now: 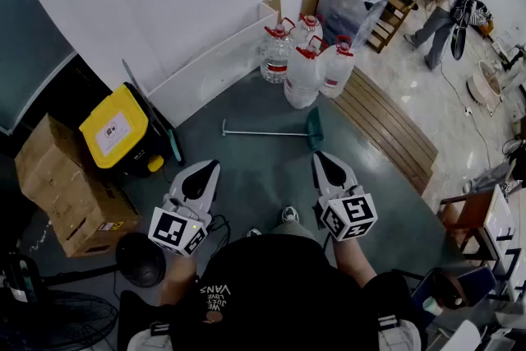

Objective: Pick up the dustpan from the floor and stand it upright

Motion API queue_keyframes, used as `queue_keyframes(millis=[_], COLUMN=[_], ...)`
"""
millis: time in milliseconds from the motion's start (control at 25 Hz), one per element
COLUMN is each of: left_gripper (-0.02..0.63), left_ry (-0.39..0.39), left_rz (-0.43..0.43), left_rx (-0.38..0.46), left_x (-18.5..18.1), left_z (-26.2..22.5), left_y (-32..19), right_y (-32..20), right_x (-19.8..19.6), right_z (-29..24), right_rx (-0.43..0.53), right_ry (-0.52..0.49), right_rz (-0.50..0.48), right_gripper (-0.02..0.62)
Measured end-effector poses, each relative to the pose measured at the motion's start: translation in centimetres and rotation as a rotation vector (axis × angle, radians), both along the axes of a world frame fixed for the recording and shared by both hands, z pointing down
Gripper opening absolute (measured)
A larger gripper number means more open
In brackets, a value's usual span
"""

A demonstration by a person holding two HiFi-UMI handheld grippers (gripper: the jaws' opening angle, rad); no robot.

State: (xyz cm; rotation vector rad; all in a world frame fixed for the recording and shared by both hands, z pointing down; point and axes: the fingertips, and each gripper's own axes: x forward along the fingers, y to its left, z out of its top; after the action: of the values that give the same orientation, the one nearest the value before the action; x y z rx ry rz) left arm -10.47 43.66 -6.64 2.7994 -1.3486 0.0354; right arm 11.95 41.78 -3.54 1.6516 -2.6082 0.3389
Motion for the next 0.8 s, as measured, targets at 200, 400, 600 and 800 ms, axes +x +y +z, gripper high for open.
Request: queue_keyframes(millis=[200,400,600,800], left_gripper=[0.051,0.051,0.052,0.052], left_ry=[0.013,0.015,0.031,0.021], left_rz=[0.01,0.013,-0.009,-0.066], left_rx=[0.005,0.0,-0.01,-0.029], left_x=[-0.1,-0.5,-0.2,1.0], left_z=[0.0,0.6,1.5,3.0], left_y=[-0.6,-1.4,-3.6,-7.6], right_y=[-0.6,-0.9,-2.8,-6.9], right_x=[-0.2,-0.9,-0.4,1.0], right_z=[-0.3,-0.2,-0.3,0.9], right_rx=[0.019,0.02,0.057,0.052], right_ry=[-0.002,-0.013,-0.034,-0.035], right_rz=[0.009,-0.02,-0.019,-0.033], right_gripper=[0.0,0.002,0.003,0.003])
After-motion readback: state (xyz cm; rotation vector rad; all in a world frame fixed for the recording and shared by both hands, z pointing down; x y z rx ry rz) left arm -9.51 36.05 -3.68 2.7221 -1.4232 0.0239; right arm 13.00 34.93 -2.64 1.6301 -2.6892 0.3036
